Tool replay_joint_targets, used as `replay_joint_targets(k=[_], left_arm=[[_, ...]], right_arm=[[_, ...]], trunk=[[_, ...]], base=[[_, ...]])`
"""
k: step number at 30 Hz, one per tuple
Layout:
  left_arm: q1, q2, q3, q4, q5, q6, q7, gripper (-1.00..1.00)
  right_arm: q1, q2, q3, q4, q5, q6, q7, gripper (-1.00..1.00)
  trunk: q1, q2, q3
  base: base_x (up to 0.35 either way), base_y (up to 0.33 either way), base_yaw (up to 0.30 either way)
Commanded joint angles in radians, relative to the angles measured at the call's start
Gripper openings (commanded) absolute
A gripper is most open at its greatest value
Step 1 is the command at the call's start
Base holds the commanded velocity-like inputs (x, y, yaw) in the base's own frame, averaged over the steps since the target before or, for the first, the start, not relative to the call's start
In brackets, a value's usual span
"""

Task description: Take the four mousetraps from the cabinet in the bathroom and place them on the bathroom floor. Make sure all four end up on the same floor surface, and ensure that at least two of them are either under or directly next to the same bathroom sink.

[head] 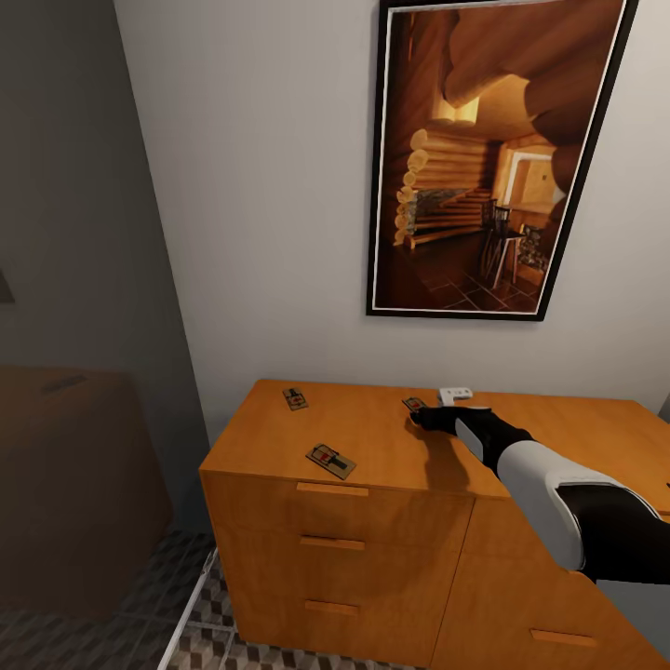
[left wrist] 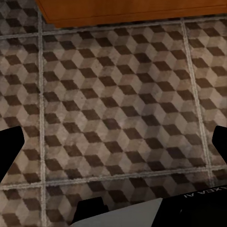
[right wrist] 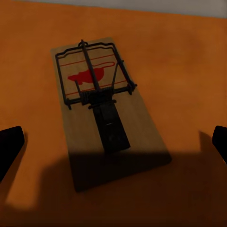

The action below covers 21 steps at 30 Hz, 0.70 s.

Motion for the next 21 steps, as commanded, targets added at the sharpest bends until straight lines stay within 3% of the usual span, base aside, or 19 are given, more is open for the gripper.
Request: replay_joint_targets(k=[1,21], left_arm=[[-0.001,0.0,-0.007,0.001,-0.001,-0.003,0.008,1.0],[-0.001,-0.002,-0.007,0.001,-0.001,-0.003,0.008,1.0]], right_arm=[[0.0,-0.001,0.003,-0.001,0.001,0.005,0.003,1.0],[0.0,-0.001,0.003,0.018,0.001,-0.014,0.003,1.0]], trunk=[[0.0,-0.001,-0.001],[0.0,-0.001,-0.001]], base=[[0.0,0.0,0.0],[0.0,0.0,0.0]])
